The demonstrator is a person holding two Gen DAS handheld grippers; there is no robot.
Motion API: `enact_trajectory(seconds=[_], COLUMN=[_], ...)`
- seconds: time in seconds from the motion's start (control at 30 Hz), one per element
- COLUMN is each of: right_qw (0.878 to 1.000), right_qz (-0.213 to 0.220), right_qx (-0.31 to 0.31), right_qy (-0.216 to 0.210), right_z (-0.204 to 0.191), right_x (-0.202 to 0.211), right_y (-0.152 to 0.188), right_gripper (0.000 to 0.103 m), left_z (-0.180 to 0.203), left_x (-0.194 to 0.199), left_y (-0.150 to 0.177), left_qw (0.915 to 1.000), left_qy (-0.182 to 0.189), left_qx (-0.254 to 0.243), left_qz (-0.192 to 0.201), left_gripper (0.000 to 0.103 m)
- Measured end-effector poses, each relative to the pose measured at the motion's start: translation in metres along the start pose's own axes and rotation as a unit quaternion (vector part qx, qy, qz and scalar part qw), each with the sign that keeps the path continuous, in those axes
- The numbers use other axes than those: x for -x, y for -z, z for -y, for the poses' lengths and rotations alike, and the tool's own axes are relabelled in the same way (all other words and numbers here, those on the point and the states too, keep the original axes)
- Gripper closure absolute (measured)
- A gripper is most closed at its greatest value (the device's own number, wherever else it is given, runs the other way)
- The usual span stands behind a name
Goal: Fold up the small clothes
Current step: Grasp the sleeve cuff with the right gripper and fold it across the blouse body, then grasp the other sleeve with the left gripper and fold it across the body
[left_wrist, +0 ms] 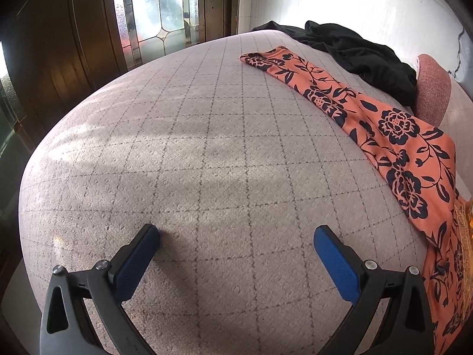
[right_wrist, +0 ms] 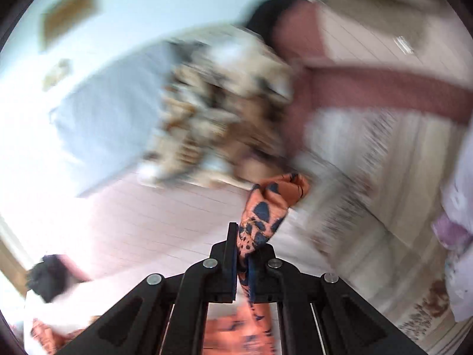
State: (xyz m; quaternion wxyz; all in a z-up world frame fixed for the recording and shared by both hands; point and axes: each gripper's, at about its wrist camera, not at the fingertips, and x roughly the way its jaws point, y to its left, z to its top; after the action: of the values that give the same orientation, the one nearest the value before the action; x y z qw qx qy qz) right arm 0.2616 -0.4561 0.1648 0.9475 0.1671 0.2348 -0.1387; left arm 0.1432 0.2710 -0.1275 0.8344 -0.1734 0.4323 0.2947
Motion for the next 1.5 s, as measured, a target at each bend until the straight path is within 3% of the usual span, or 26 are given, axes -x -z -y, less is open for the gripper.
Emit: enact_trajectory(seconds=[0.1, 0.23, 0.33, 0.4, 0.43, 0.5, 0.53, 0.57, 0.67, 0.83, 0.9, 0.93, 0.97, 1.0, 1.07, 1.1, 1.17, 1.27, 1.37, 1.5], right_qw=[0.993, 0.972, 0.96, 0.95, 0.942, 0.919, 0.91, 0.919, 0.92, 0.945, 0.945, 0.939, 0.924, 0.921, 0.93, 0.931, 0.936, 0.935, 0.928, 0.93], right_qz=[0.029, 0.016, -0.044, -0.131, -0.183, -0.3, -0.33, -0.289, -0.282, -0.217, -0.235, -0.266, -0.327, -0.33, -0.295, -0.284, -0.26, -0.24, -0.254, -0.238], right_qx=[0.042, 0.063, 0.045, 0.056, 0.07, 0.106, 0.103, 0.105, 0.088, 0.041, -0.01, -0.033, -0.053, -0.066, -0.047, -0.038, -0.012, 0.047, 0.063, 0.076], right_qy=[-0.11, -0.227, -0.274, -0.278, -0.272, -0.233, -0.227, -0.247, -0.255, -0.241, -0.227, -0.216, -0.19, -0.194, -0.216, -0.227, -0.238, -0.256, -0.264, -0.269], right_z=[-0.094, -0.198, -0.247, -0.271, -0.28, -0.286, -0.276, -0.268, -0.246, -0.208, -0.185, -0.178, -0.165, -0.156, -0.162, -0.165, -0.172, -0.175, -0.163, -0.147], right_x=[0.045, 0.075, 0.061, 0.028, 0.006, -0.034, -0.044, -0.035, -0.029, -0.035, -0.065, -0.086, -0.11, -0.116, -0.096, -0.084, -0.055, -0.018, 0.006, 0.021], right_y=[0.004, 0.071, 0.153, 0.221, 0.26, 0.335, 0.358, 0.358, 0.333, 0.276, 0.28, 0.291, 0.31, 0.319, 0.304, 0.298, 0.289, 0.304, 0.327, 0.351], right_gripper=[0.098, 0.098, 0.096, 0.092, 0.085, 0.031, 0.031, 0.032, 0.027, 0.013, 0.008, 0.006, 0.008, 0.011, 0.011, 0.011, 0.011, 0.011, 0.011, 0.011], left_z=[0.001, 0.0, 0.0, 0.0, 0.0, 0.0, -0.001, -0.001, 0.001, 0.0, 0.0, 0.0, -0.001, -0.002, -0.005, -0.007, -0.015, -0.023, -0.016, -0.002], left_x=[-0.001, -0.001, -0.001, -0.001, -0.001, -0.001, -0.001, -0.001, -0.002, -0.003, -0.003, -0.003, -0.002, -0.002, 0.001, 0.004, 0.017, 0.039, 0.02, -0.037], left_y=[0.0, 0.0, 0.0, 0.0, 0.0, 0.0, 0.0, 0.0, 0.0, 0.0, 0.0, 0.0, 0.0, 0.0, -0.001, -0.002, -0.01, -0.033, -0.079, -0.144], left_qw=[1.0, 1.0, 1.0, 1.0, 1.0, 0.9999, 0.9999, 0.9999, 1.0, 1.0, 1.0, 1.0, 1.0, 1.0, 0.9999, 0.9997, 0.9962, 0.9795, 0.9649, 0.9557], left_qy=[-0.002, 0.003, 0.003, 0.002, 0.001, 0.003, 0.004, 0.005, -0.004, -0.001, -0.003, -0.002, 0.0, 0.003, 0.012, 0.022, 0.079, 0.173, 0.244, 0.267], left_qx=[-0.006, -0.008, -0.008, -0.008, -0.008, -0.009, -0.009, -0.008, -0.006, -0.004, -0.004, -0.004, -0.003, -0.002, 0.003, 0.011, 0.035, 0.074, 0.084, 0.123], left_qz=[-0.001, -0.003, -0.003, -0.003, -0.004, -0.004, -0.004, -0.004, -0.004, -0.004, -0.004, -0.003, -0.003, -0.004, 0.0, 0.002, 0.014, 0.07, 0.047, 0.017], left_gripper=[0.0, 0.0, 0.0, 0.0, 0.0, 0.0, 0.0, 0.0, 0.0, 0.0, 0.0, 0.0, 0.0, 0.0, 0.0, 0.0, 0.0, 0.0, 0.0, 0.0])
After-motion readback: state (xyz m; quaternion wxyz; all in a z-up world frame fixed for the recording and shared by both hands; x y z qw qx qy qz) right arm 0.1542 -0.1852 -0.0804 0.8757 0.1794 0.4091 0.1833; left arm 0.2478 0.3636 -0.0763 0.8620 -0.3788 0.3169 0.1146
